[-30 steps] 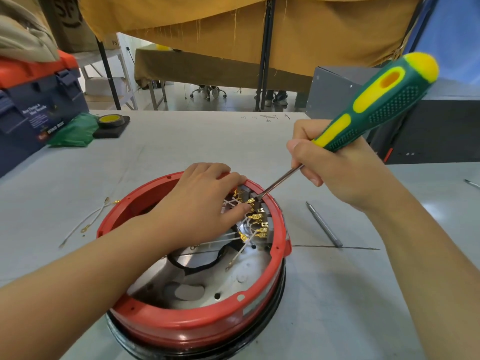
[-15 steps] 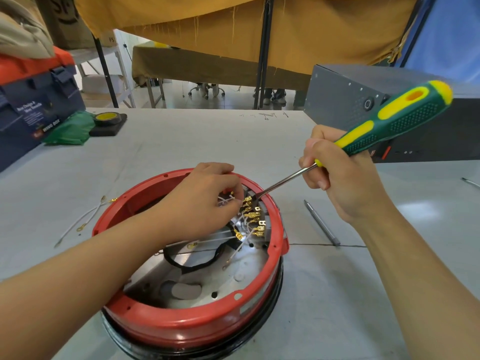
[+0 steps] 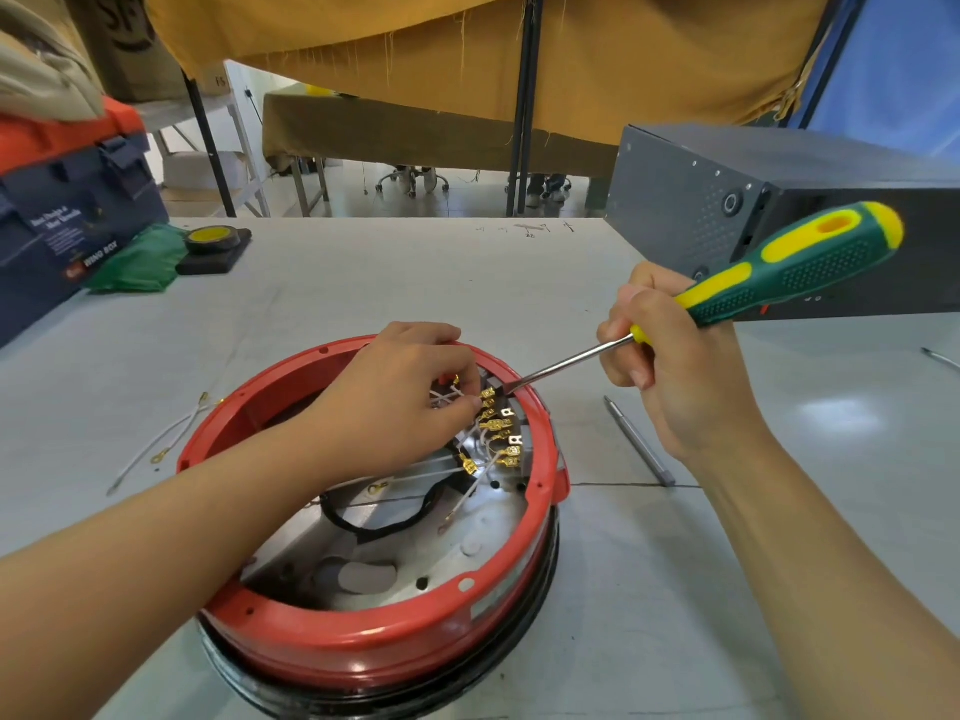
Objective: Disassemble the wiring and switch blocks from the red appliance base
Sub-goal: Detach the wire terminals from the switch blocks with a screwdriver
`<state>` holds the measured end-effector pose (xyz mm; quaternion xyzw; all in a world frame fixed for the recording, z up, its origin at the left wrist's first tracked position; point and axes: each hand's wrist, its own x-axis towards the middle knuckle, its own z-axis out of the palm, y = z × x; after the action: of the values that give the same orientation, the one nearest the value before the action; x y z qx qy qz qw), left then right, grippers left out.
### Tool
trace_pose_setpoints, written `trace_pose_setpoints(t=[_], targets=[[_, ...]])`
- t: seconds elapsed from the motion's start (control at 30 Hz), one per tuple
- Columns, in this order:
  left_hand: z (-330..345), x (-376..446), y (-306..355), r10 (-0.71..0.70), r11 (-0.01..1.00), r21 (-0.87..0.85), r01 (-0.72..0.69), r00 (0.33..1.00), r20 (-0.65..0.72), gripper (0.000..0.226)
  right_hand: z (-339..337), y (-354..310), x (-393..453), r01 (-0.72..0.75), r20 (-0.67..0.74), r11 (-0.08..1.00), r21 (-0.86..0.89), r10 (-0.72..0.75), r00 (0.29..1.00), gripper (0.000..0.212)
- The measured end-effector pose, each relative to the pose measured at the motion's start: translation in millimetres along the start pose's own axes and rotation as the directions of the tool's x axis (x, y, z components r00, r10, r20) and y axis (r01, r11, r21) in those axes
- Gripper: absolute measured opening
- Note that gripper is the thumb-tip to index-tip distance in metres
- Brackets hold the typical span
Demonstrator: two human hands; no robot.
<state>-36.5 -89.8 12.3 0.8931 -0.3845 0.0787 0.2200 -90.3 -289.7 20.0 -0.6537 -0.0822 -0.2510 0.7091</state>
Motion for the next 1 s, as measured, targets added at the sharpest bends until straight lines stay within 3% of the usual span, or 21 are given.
trace_pose_setpoints(t=[0.57, 0.8, 1.0], targets=[[0, 0, 1, -0.017, 1.000, -0.003, 0.017, 1.000, 0.004, 0.006, -6, 7, -5, 0.014, -0.024, 1.000, -0.011, -0.014, 1.000, 0.031], [0, -1, 2, -0.023, 1.000, -0.014, 0.023, 1.000, 0.007, 0.006, 3, -11, -3, 0.122, 0.085, 0.973, -0.198, -0.107, 0.991, 0.025], [0, -1, 3, -0.018, 1.000, -0.022, 0.019, 1.000, 0.006, 0.008, 14, -26, 4, 0.255, 0.257, 0.894, -0.369, -0.166, 0.952, 0.036]])
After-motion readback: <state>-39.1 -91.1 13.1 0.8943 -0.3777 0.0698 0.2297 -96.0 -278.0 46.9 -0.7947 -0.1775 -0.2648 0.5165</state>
